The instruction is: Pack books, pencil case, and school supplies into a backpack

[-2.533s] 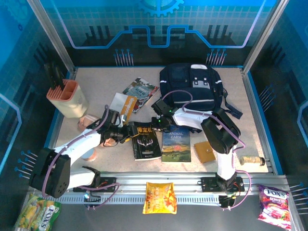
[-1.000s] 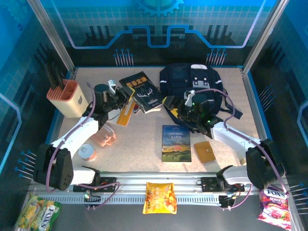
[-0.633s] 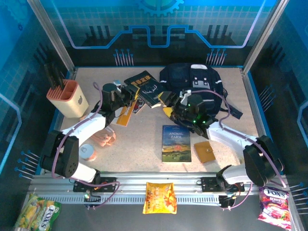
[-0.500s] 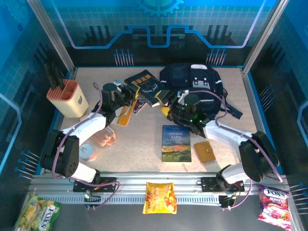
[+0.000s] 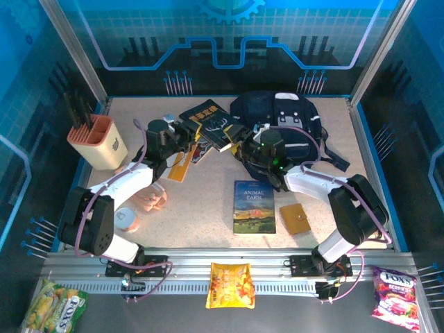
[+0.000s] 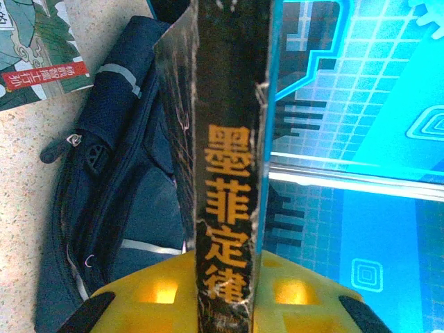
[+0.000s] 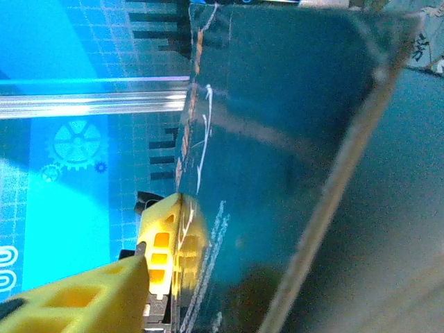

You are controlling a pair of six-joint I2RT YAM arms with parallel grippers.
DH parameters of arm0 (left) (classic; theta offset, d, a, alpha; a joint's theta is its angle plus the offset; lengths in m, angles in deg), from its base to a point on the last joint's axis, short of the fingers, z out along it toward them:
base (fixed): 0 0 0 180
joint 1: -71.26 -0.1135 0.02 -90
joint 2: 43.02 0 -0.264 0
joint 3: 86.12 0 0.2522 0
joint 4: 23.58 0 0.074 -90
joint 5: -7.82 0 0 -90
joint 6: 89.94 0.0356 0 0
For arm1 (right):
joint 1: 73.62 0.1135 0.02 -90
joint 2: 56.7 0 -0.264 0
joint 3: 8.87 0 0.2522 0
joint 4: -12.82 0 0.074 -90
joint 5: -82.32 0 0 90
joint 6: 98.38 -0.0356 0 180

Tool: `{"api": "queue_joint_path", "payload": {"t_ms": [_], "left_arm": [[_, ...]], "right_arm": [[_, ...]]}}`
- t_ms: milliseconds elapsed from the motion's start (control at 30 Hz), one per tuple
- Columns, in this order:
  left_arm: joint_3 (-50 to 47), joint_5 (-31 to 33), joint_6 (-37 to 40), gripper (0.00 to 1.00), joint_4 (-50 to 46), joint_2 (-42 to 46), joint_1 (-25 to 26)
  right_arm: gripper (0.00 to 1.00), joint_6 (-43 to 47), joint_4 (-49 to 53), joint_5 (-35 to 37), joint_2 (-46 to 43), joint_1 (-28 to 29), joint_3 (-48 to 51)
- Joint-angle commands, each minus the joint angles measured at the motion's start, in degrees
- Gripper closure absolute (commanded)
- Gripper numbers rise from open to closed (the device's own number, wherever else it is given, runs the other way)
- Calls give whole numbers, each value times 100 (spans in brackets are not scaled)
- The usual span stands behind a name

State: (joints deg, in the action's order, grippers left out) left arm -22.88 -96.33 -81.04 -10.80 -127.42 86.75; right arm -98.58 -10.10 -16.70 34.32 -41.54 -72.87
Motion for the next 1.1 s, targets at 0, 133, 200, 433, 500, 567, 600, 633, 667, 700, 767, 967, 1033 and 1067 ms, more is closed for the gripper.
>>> {"api": "queue_joint_path", "payload": {"t_ms": [0, 133, 200, 433, 500, 567, 600, 633, 667, 700, 767, 967, 1033, 1067], "left_arm": [[81, -199, 56, 89, 447, 23, 33], [63, -302, 277, 85, 158, 51, 33], [76, -340, 450, 81, -132, 118, 33], [644, -534, 1921, 36, -1907, 237, 33], [897, -538, 2465, 29, -2460, 181, 41], [1129, -617, 2950, 24, -2843, 60, 60], [1229, -628, 3088, 22, -3024, 3, 83], [1302, -677, 3279, 19, -3118, -65, 124], [1393, -735, 3498, 18, -3176, -145, 179], [1494, -691, 3640, 17, -3322, -211, 244], [1698, -650, 4037, 15, -3466, -386, 432], [2630, -347, 4933, 15, -3923, -1228, 1049], [3090, -275, 5061, 17, -4102, -1666, 1207], [3332, -266, 5073, 19, -4152, -1921, 1273]], "right_arm": [[49, 89, -439, 33, 104, -51, -153], [68, 202, -604, -31, 151, -69, -59], [78, 324, -709, -14, 140, -80, -47], [94, 1215, -356, -23, -414, -361, 482], [96, 1580, 18, -47, -750, -542, 605], [96, 2044, 512, -41, -1176, -778, 703], [96, 2255, 780, -19, -1412, -886, 733], [96, 2494, 1178, 19, -1663, -1013, 737], [96, 2748, 1582, 57, -1885, -1129, 727], [96, 2937, 1893, 104, -2109, -1242, 720], [96, 3295, 2620, 197, -2537, -1523, 703], [96, 3950, 4084, 434, -3466, -2365, 623], [96, 4132, 4478, 584, -3665, -2633, 556], [96, 4241, 4708, 624, -3741, -2780, 496]]}}
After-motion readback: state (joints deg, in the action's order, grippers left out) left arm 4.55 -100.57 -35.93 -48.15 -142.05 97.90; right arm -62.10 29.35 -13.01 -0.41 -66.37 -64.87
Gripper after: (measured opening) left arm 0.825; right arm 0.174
